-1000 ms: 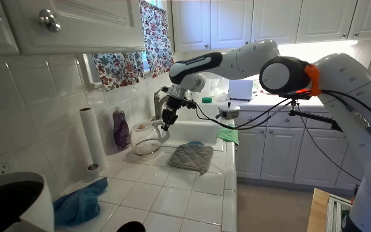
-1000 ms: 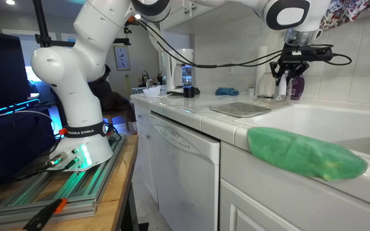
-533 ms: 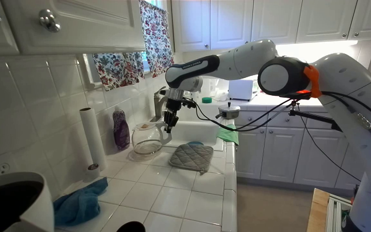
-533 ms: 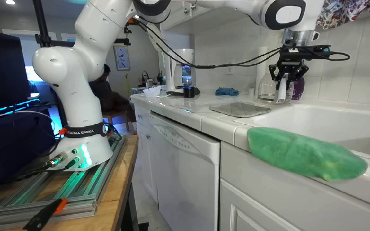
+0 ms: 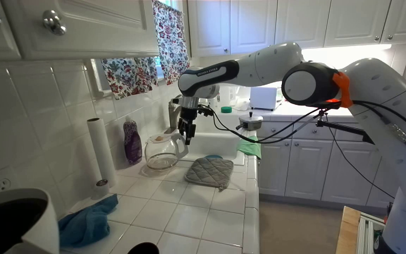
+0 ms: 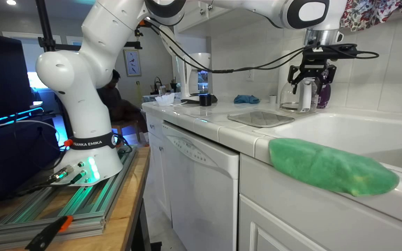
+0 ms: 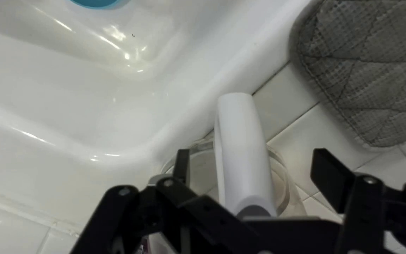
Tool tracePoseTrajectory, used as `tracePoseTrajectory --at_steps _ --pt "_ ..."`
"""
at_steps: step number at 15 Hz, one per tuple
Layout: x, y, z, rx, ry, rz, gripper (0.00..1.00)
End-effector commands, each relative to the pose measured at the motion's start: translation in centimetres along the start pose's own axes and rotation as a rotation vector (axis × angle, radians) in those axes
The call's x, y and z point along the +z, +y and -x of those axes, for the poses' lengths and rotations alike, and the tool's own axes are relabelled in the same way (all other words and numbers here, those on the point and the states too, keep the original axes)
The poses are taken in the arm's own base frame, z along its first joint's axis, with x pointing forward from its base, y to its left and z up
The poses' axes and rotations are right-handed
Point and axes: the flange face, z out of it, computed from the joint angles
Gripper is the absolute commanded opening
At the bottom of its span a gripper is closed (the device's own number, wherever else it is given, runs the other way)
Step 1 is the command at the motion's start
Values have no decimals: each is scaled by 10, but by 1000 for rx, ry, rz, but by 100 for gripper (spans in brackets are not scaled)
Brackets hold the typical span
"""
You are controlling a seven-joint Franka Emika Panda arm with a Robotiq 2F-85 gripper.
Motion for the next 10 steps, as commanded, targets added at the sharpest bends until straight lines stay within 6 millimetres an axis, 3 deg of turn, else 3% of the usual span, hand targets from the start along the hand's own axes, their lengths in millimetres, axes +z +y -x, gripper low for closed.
tracePoseTrajectory --at_steps 1,10 --pt "-12 -4 -24 -50 -80 17 100" --pt "-7 -10 -58 -187 -374 82 100"
